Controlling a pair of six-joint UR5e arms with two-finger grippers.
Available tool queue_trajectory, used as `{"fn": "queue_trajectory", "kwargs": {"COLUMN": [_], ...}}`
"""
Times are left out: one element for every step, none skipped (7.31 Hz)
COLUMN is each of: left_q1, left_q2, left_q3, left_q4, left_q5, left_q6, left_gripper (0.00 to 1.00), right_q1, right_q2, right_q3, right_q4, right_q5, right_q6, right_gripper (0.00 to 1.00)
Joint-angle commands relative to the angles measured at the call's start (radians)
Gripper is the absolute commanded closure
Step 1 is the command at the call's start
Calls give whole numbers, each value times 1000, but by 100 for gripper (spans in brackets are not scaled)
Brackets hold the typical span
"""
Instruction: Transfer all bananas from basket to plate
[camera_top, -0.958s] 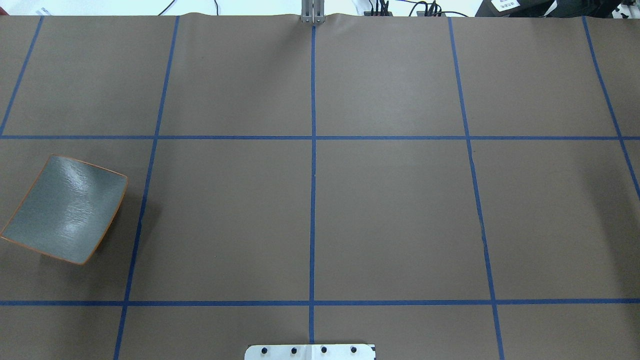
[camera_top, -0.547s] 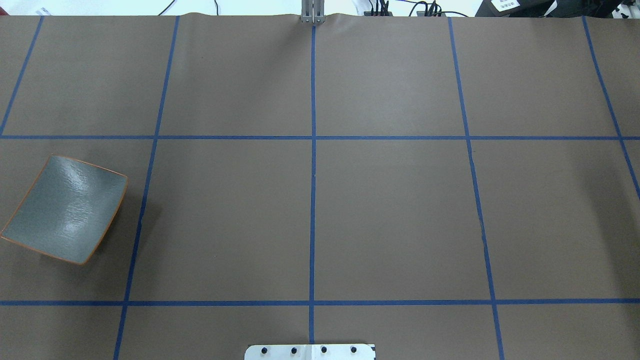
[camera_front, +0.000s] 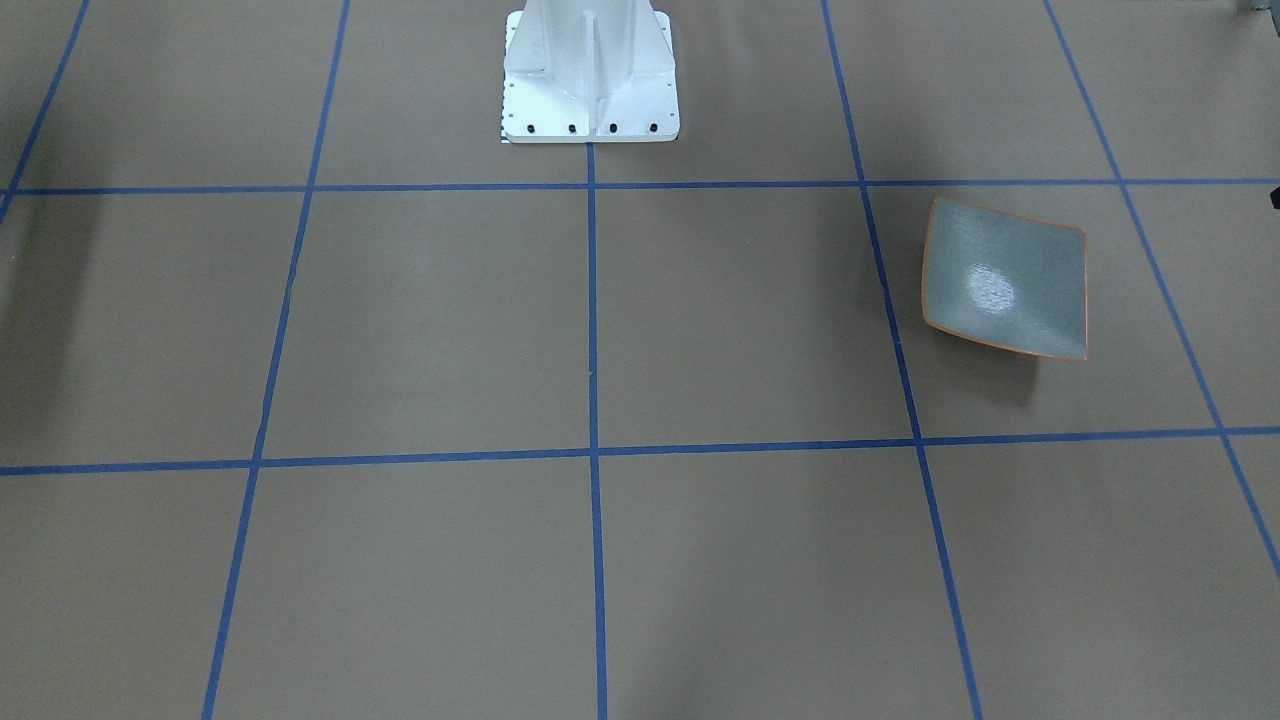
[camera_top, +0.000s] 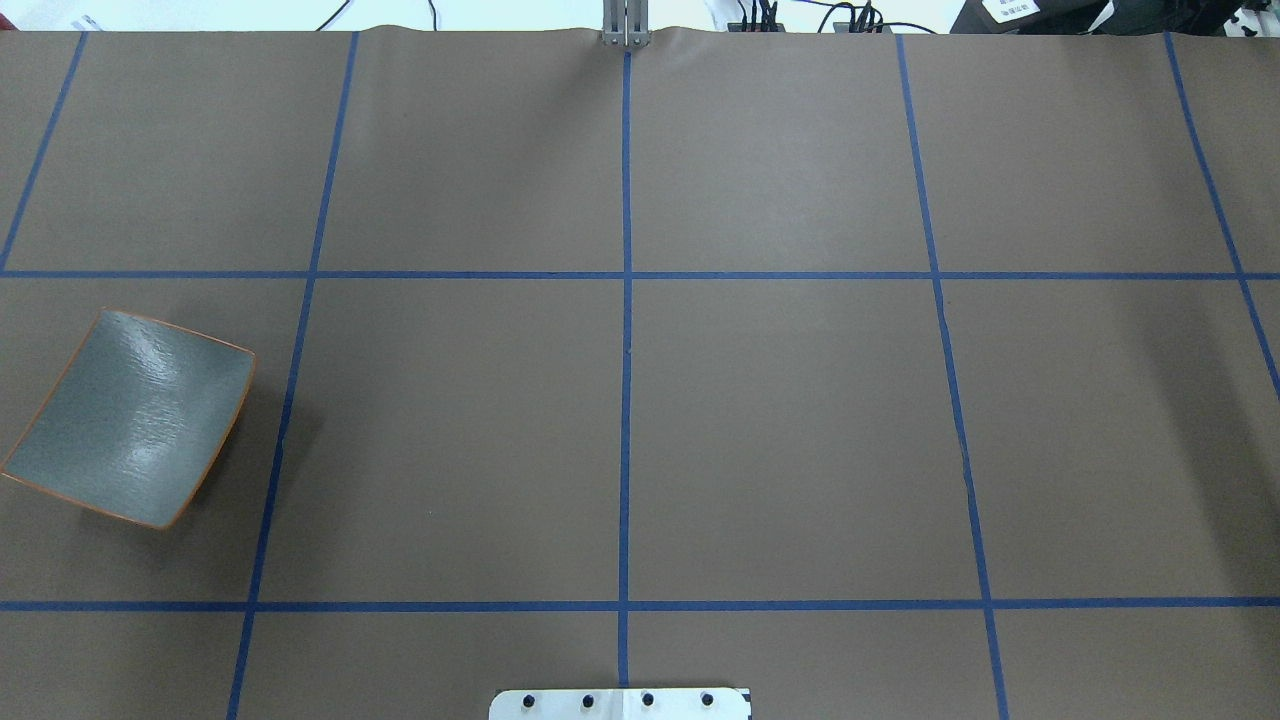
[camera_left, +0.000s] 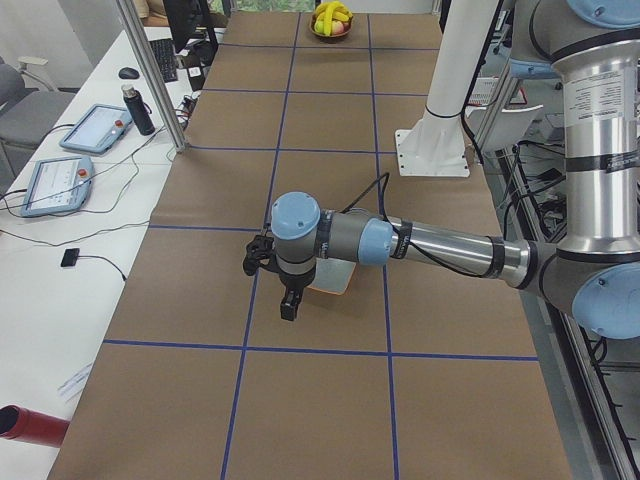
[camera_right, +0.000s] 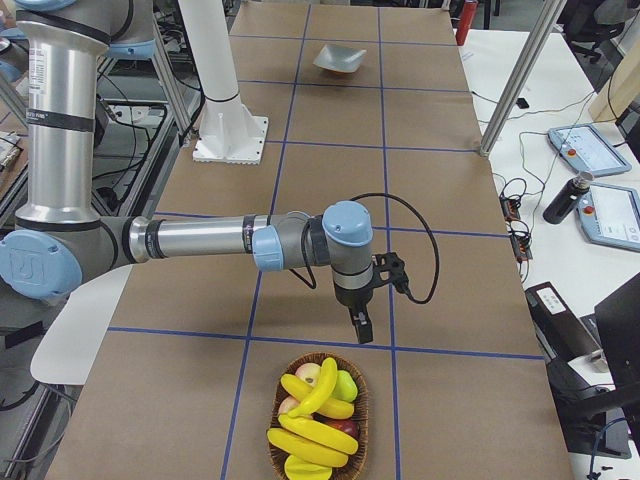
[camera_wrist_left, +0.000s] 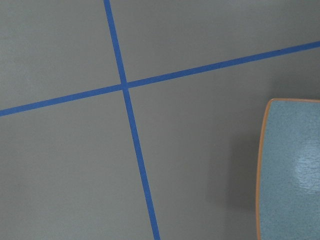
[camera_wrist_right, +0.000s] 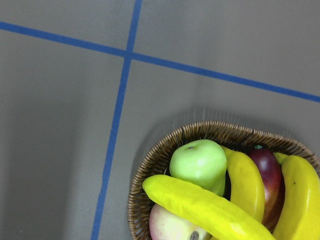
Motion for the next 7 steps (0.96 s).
{"fn": "queue_trajectory", "kwargs": {"left_q1": [0,0,0,0,0,0,0], "left_q2": [1,1,1,1,1,1,1], "left_q3": [11,14,19,19,19,19,19], "left_q4": [0,0,0,0,0,0,0], "left_q5": [-4,-6,-6,-7,-9,-7,-9], "left_q6": [-2,-2,-2,-2,-2,-2,-2], "left_gripper": [0,0,0,0,0,0,0], "right_q1": [0,0,0,1,23,38,52], "right_q2": [-32,-40,-42,-49,-37,-23,-20], "right_q3": [-108,-160,-212,-249,-315,-370,-380], "right_q4": [188,227,229,230,224,223,218], "right_q5": [1,10,42,122,235,291,294], "right_q6": [-59,-257,-368,-414,-485,-516,-524], "right_gripper": [0,0,0,0,0,0,0]}}
